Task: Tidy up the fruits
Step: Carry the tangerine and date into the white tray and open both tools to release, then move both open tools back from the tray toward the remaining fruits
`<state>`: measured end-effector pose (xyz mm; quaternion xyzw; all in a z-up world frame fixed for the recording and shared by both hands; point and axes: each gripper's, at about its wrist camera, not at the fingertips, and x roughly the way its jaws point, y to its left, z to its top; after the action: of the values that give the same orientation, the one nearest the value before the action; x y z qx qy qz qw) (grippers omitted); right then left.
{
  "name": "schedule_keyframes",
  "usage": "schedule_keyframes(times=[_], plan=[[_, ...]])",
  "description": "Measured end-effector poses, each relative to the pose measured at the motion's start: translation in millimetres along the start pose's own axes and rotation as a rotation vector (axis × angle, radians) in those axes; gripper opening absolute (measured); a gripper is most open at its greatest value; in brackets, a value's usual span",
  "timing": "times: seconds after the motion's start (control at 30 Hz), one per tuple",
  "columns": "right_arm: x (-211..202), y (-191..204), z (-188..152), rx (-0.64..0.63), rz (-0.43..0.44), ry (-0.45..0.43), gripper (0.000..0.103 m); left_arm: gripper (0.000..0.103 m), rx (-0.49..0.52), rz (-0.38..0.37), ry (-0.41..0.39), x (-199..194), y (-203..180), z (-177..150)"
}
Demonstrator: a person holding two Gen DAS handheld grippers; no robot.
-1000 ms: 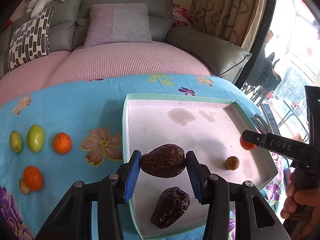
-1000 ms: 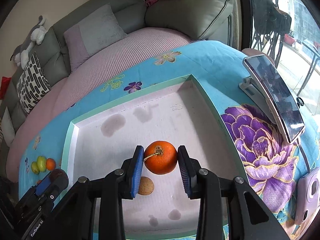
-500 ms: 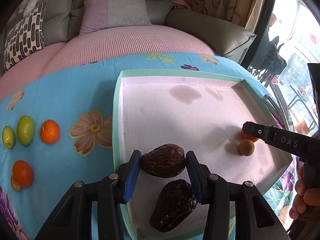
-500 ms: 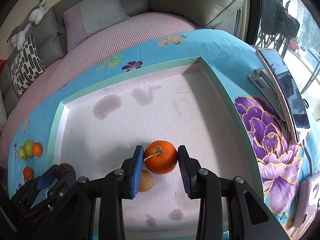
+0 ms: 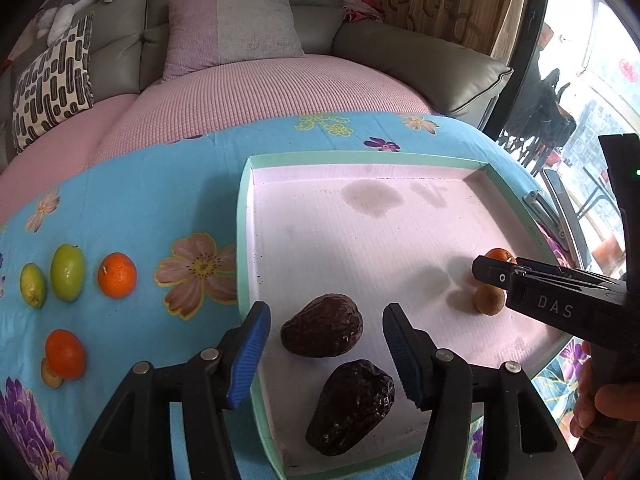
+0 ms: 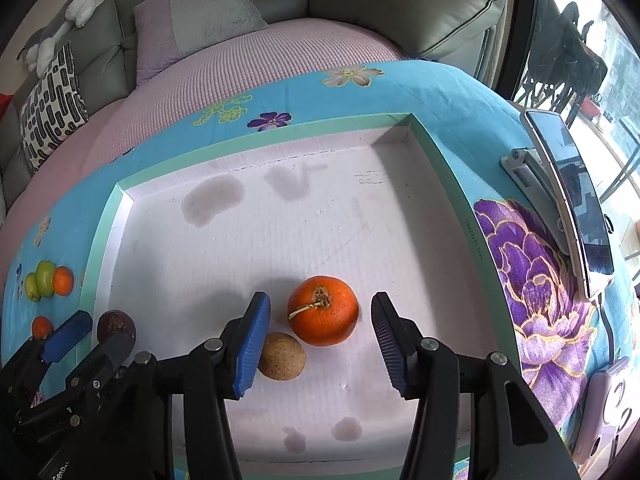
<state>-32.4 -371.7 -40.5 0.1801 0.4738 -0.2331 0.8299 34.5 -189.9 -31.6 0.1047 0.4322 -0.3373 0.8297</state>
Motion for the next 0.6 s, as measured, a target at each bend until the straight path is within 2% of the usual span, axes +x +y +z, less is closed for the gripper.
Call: schedule_keyframes(times=[0.07, 0.13, 0.2, 0.3, 0.43, 0.5, 0.6], plan=[[1.7, -0.2, -0.9, -0.004, -0.010, 0.008, 0.057, 0.065, -0.009, 0.013, -0.002, -3.4, 2.6, 1.7], [3.5, -0.5, -1.3, -0.002, -0.014, 0.017, 0.068, 0.067, -0.024, 0.017, -0.009, -7.6, 6.1, 4.0], [3.7, -1.0, -1.5, -0.001, -0.015, 0.016, 0.074, 0.080, -0.032, 0.044, -0.028, -12.8, 9.5, 6.3], [3.5, 0.5, -1.5, -0.007, -0.014, 0.010, 0.082, 0.088, -0.062, 0.100, -0.048, -18.2, 19.2, 8.8], [4.3, 3.3, -1.9, -0.014, -0.001, 0.008, 0.086, 0.099, -0.137, 0.173, -0.044, -16.5, 41.1, 7.7], [4.8, 5.2, -2.1, -0.023, -0.002, 0.007, 0.093, 0.100, -0.177, 0.200, -0.035, -14.7, 52.8, 6.7], [2.3, 9.9, -2.1, -0.046, -0.007, -0.012, 0.093, 0.103, -0.235, 0.238, -0.034, -14.7, 69.5, 4.1]])
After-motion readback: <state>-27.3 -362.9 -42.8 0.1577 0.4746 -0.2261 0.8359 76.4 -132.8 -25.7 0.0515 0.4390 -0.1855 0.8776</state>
